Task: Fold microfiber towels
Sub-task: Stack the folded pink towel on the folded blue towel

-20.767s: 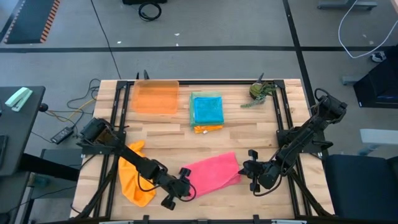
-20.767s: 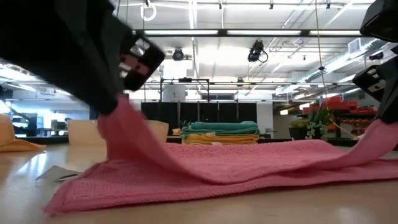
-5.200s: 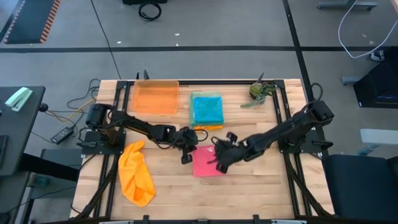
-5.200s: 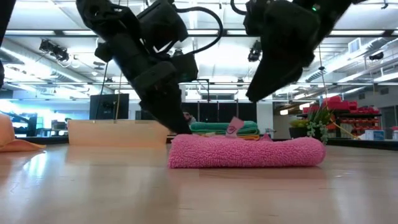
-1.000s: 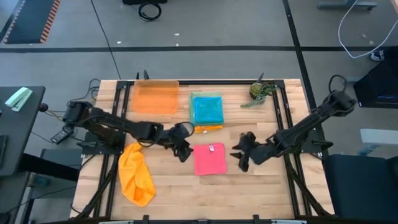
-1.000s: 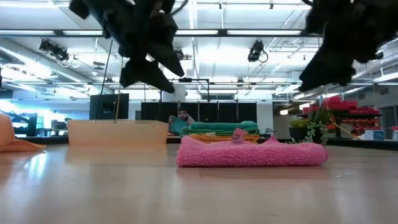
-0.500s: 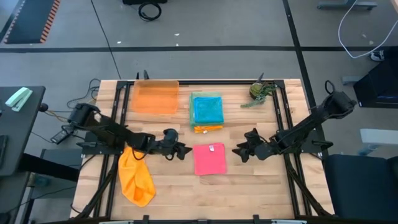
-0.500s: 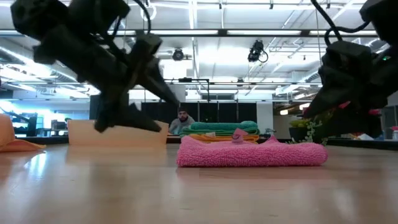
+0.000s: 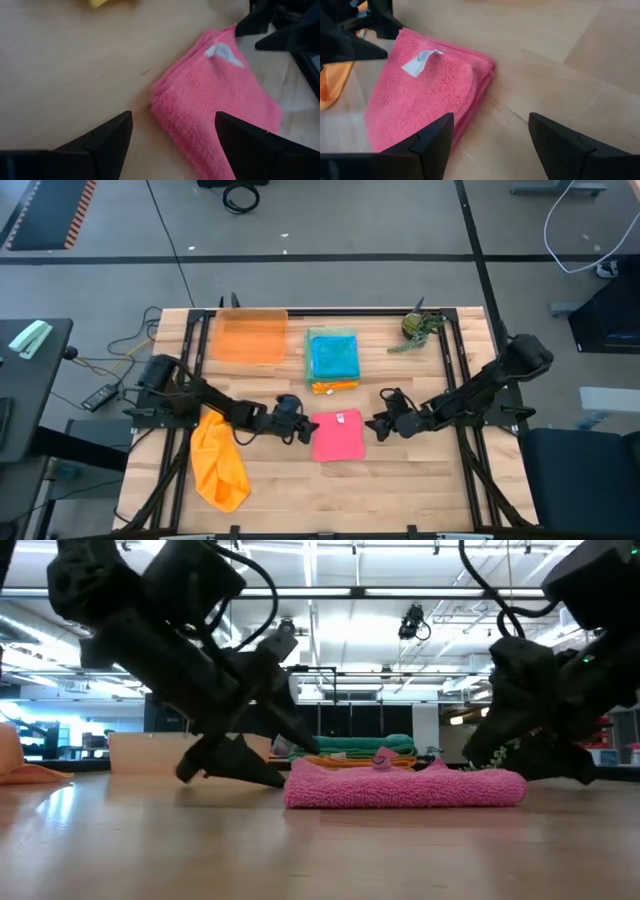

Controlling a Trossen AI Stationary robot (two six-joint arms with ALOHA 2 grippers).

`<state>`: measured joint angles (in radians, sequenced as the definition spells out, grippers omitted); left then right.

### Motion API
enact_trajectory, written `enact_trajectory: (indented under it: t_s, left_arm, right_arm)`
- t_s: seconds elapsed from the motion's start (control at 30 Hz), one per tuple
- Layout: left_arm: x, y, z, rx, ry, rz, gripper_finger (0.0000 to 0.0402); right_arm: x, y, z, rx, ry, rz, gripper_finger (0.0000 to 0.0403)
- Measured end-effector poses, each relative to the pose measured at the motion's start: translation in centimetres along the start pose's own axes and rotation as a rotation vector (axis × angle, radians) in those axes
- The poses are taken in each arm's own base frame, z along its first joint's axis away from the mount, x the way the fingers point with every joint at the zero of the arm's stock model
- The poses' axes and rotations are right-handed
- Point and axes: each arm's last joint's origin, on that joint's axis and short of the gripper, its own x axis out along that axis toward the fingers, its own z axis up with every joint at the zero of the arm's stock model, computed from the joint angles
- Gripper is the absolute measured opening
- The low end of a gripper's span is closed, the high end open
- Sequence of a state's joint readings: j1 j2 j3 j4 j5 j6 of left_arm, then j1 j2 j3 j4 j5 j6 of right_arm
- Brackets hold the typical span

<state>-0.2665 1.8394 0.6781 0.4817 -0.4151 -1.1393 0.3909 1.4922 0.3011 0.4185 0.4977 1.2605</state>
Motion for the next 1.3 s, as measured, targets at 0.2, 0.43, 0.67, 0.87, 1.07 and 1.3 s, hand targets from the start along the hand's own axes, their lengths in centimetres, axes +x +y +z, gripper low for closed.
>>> enact_trajectory:
  t_s: [0.2, 0.43, 0.67, 0.87, 1.07, 1.3]
  left_arm:
    - [1.1, 0.0, -0.5, 0.012, -0.008, 0.012, 0.0295]
    - [2.4, -0.4, -0.7, 0.037, 0.0, 0.016, 0.0295]
    - [2.9, -0.5, -1.0, 0.089, 0.013, 0.012, 0.027]
    - [3.0, -0.3, -1.2, 0.171, 0.03, 0.015, 0.0205]
    - [3.0, -0.3, -1.3, 0.236, 0.044, 0.004, 0.0085]
    - [3.0, -0.7, -1.0, 0.273, 0.005, -0.042, 0.002]
  right_arm:
    - [2.0, 0.9, 0.4, -0.007, -0.006, -0.016, 0.0267]
    - [3.9, 2.3, 1.0, -0.038, 0.007, -0.018, 0.0267]
    - [5.6, 3.4, 0.6, -0.07, 0.008, -0.023, 0.0266]
    - [5.8, 3.5, 0.5, -0.105, 0.015, -0.033, 0.0221]
    - [5.8, 3.2, 0.5, -0.127, 0.01, -0.053, 0.0104]
    - [5.4, 3.6, 0.8, -0.177, 0.006, -0.037, 0.001]
